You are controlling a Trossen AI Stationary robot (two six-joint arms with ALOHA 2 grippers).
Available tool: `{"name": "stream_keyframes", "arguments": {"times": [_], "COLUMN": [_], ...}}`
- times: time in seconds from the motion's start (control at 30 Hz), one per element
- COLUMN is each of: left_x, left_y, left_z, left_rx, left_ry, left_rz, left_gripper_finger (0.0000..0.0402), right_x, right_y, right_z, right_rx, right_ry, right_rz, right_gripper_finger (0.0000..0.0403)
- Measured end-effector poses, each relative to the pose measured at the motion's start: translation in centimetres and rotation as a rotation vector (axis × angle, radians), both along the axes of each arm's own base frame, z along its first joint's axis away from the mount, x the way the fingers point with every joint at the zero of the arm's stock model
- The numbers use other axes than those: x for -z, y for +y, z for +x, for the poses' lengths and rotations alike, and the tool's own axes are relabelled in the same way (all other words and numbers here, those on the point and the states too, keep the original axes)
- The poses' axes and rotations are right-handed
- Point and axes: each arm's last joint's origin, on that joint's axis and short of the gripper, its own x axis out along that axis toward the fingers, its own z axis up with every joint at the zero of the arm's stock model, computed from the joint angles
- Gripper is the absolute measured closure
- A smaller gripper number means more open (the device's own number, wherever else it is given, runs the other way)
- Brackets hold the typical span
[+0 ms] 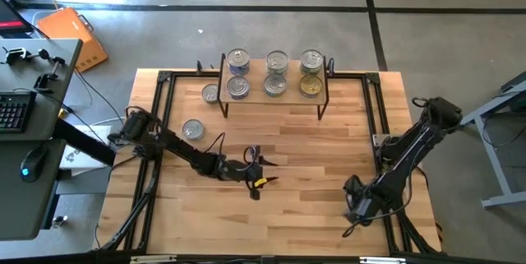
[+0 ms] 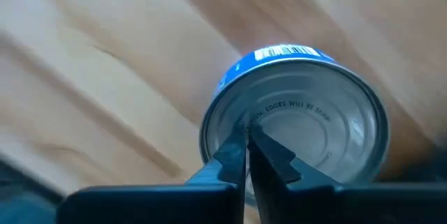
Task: Stack canned seafood by type on shelf
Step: Stack the blue tuna can on top of the other blue tuna on the shelf
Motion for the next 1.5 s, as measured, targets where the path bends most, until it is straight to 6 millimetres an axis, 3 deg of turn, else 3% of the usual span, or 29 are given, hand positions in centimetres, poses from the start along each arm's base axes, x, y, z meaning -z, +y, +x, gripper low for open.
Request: {"name": "stream_keyframes", "arguments": {"times": [0.13, 0.33, 0.63, 0.8, 0.97, 1.1, 1.23, 1.37, 1.5], "left_x": [-2.0, -5.0, -6.7, -7.9, -8.0, -7.1, -5.6, -4.4, -3.3], "left_y": [-1.0, -2.5, -4.0, -4.3, -4.0, -4.1, -4.1, -2.9, -1.1], "left_z": [-0.7, -2.2, -5.3, -7.0, -7.8, -7.6, -6.8, -4.5, -1.7], "left_rx": [0.009, 0.070, -0.146, -0.136, -0.165, -0.181, -0.190, -0.163, 0.050], "left_ry": [-0.038, -0.081, 0.018, 0.052, 0.088, 0.113, 0.133, 0.094, 0.033], "left_rz": [0.056, 0.142, 0.361, 0.338, 0.258, 0.230, 0.206, 0.113, 0.003], "left_gripper_finger": [0.0218, 0.0218, 0.0218, 0.0218, 0.0218, 0.0218, 0.0218, 0.0218, 0.0218], "right_x": [-0.1, 0.6, 2.1, 2.8, 3.3, 1.7, -1.2, -3.9, -5.4], "right_y": [-0.5, -2.7, -7.0, -9.2, -10.2, -10.3, -10.0, -8.9, -7.6], "right_z": [2.0, 6.2, 13.7, 17.2, 19.4, 20.0, 19.3, 17.0, 13.8], "right_rx": [0.021, 0.012, -0.045, -0.042, -0.098, -0.176, -0.291, -0.375, -0.381], "right_ry": [-0.167, -0.339, -0.675, -0.886, -1.084, -1.248, -1.304, -1.231, -1.085], "right_rz": [-0.024, -0.094, -0.197, -0.264, -0.333, -0.412, -0.496, -0.577, -0.648], "right_gripper_finger": [0.0384, 0.0400, 0.0401, 0.0401, 0.0401, 0.0401, 0.0401, 0.0401, 0.0401]}}
